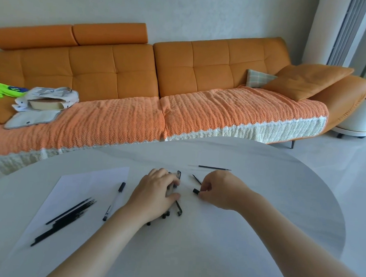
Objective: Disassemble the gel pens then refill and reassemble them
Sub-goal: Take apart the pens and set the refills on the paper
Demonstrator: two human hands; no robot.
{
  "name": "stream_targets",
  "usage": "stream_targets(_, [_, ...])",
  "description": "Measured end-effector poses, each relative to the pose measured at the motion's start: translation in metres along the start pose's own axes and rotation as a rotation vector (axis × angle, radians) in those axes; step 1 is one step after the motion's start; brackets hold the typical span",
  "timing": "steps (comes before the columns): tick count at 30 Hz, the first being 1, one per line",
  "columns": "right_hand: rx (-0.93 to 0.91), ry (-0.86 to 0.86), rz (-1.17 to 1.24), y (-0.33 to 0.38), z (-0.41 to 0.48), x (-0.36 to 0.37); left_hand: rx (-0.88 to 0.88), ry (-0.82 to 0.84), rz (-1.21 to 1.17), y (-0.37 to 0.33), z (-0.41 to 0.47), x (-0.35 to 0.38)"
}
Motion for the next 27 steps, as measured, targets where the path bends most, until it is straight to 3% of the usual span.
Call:
stream_targets(10, [0.186,-0.029,0.090,-0.012,0.005,0.008,-0.308,0.044,0.122,0.001,0.010,0.001])
stream_targets(14, [0.183,-0.011,0.108,-0.014,0.006,0.008,-0.325,0.062,0.197,-0.003,0.019,0.000])
stream_targets(23, [0.110,-0.028,0.038,-0.001,0.005,0.005,-0.403,0.058,0.098,0.001,0.015,-0.003])
stream_targets(27, [0.029,-0.088,0.080,0.008,0.003,-0.003,-0.279,-0.070,0.140,-0.008,0.013,-0.026])
Point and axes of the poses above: each hand's wrist, its own z-axis towards the middle knuckle, its own x-axis out of the palm, y = z × x, the point moved 6 cm from there along z, towards the middle knuckle, and after that the axes turned 6 degrees about -z, right-handed, at the moved point
